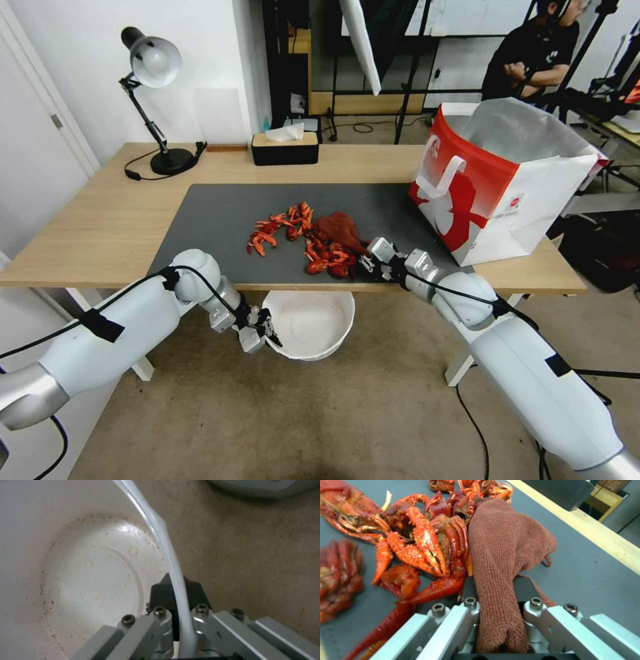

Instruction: Sweep shrimp from table into container with towel, then put container into takeout bag.

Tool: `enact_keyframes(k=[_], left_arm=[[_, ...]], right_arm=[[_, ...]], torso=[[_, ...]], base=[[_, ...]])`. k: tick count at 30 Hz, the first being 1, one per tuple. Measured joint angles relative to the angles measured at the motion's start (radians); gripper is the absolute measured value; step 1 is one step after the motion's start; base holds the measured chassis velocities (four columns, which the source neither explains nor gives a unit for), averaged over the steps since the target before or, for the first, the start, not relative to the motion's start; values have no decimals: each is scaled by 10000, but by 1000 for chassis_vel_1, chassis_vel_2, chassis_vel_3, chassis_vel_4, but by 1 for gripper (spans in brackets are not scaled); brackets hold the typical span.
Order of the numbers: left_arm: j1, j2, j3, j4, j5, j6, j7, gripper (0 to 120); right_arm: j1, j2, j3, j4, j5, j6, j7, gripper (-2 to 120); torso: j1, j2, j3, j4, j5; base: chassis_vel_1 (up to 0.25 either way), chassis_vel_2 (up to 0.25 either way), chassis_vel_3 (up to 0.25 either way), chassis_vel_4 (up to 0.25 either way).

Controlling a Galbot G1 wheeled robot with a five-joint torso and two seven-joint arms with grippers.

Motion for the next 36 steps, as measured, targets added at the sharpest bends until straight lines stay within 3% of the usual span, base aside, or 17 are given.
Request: enact_keyframes(k=[17,36], left_arm=[[5,-43,2,122,-92,30,-22,0],[-53,11,0,106,-157,12,-13,0]], right_arm=[[-644,226,-206,812,-378,-741,884,8],[-1324,392,-129,1447,-691,-898,1075,8]], torso=[[1,0,0,0,0],[2,1,1,2,2]], base=[[0,0,0,0],[0,0,0,0]])
